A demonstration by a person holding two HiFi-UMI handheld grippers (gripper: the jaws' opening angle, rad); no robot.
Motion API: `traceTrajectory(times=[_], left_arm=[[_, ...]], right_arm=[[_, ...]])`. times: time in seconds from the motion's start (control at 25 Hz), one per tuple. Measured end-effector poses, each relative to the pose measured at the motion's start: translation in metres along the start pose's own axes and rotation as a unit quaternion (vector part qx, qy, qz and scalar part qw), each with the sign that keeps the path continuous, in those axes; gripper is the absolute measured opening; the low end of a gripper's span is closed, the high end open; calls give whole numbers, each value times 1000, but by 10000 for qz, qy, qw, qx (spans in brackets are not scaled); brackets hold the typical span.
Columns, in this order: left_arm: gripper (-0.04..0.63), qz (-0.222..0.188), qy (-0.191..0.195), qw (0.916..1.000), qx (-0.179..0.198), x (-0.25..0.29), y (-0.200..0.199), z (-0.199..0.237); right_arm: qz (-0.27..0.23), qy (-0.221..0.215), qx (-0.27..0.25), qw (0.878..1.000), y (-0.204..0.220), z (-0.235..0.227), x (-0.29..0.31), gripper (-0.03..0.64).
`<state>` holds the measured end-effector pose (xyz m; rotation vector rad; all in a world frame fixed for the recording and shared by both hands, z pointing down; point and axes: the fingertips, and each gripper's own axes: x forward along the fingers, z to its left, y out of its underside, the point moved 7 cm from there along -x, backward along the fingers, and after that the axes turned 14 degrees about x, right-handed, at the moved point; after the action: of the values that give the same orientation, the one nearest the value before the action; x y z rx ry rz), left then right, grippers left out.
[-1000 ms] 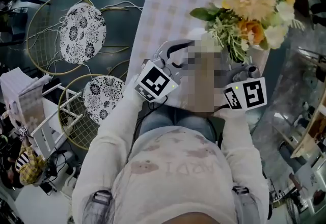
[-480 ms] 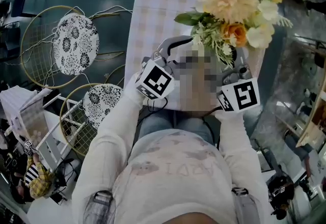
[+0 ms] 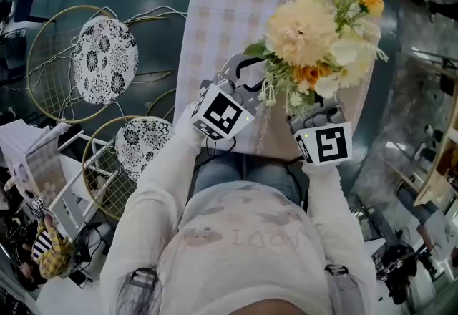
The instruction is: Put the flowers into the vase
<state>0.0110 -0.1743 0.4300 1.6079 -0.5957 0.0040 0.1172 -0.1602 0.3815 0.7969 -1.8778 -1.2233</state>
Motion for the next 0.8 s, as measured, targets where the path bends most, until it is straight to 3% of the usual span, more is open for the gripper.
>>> traceTrajectory(times=[0.36, 0.8], left_arm=[[163, 77, -46, 10000, -10, -1, 4, 2], [158, 153, -64, 9998, -76, -4, 8, 0]], right_arm=[[136, 207, -189, 9995, 1, 11, 5, 83], [855, 503, -372, 9944, -2, 15, -13, 137]])
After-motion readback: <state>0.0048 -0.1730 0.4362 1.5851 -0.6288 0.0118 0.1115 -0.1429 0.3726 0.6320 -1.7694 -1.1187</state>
